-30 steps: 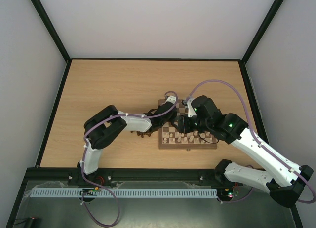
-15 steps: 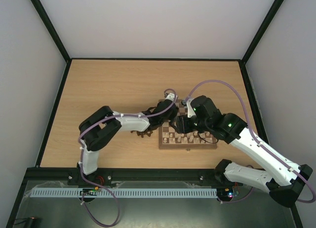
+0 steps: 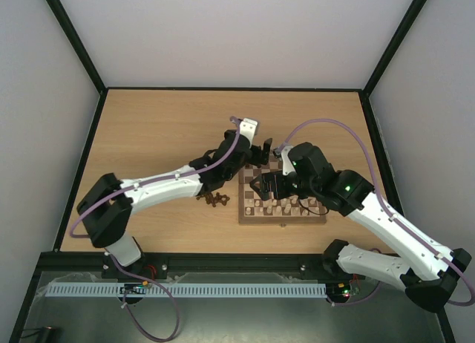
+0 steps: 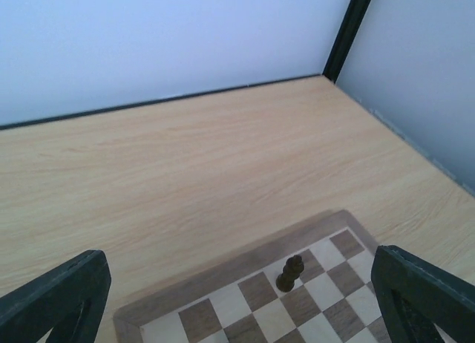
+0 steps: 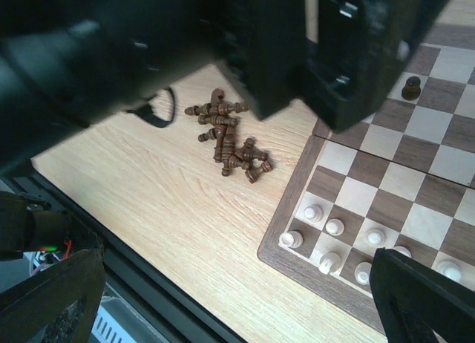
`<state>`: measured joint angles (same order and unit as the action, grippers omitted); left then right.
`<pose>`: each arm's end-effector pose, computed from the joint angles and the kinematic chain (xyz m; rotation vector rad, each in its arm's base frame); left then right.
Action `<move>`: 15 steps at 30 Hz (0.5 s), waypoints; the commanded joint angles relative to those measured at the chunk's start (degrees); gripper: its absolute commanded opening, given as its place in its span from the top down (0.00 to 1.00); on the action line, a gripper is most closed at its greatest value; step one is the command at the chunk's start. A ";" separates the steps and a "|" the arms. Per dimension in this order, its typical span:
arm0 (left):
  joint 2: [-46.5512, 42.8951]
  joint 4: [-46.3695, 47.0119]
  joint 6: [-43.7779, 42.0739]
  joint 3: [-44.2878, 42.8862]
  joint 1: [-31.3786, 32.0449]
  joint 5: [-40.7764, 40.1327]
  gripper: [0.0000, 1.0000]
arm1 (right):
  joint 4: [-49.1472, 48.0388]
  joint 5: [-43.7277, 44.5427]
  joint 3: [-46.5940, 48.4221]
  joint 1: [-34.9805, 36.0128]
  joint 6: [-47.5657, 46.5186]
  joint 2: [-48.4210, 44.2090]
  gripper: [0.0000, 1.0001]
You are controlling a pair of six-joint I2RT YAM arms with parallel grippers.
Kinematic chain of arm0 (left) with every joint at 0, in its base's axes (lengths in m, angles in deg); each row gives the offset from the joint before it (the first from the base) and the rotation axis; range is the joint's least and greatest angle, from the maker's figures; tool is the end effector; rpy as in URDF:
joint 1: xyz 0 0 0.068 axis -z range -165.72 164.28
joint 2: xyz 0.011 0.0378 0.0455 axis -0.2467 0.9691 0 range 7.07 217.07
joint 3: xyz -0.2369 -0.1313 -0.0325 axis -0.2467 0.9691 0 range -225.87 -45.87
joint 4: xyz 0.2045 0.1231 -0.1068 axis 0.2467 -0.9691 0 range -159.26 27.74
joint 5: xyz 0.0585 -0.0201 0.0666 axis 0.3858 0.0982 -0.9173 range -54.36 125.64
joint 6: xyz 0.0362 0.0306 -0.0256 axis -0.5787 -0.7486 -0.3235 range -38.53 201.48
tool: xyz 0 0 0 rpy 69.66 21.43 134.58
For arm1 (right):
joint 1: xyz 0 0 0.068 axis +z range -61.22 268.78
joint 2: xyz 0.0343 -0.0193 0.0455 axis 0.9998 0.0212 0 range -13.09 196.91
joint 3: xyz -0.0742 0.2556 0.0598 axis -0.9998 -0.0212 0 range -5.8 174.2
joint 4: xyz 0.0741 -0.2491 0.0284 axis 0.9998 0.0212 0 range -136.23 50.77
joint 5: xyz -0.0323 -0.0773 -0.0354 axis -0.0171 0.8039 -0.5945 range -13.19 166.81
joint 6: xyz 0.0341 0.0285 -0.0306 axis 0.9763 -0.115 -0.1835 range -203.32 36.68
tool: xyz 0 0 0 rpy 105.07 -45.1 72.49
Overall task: Set up the chess pieces on the board
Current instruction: Reset both arms
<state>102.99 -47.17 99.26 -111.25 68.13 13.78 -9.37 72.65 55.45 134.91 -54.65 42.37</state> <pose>0.2419 -0.3086 0.2748 0.3113 1.8269 -0.5294 0.1380 0.1473 0.3588 -0.3839 2.1982 0.8296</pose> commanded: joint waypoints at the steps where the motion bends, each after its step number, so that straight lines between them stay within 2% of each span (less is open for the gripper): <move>1: -6.33 -3.03 -0.07 2.38 0.43 -2.24 0.01 | -1.53 -0.18 1.68 -0.16 -0.89 -1.14 0.01; 15: -26.38 -10.57 2.01 11.67 0.47 -4.89 0.00 | -6.40 0.02 -0.16 -0.06 -0.88 -1.75 0.01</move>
<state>80.89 -54.60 100.22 -101.94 68.37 11.20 -13.54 72.38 55.54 134.91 -54.87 41.95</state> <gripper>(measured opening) 0.994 0.986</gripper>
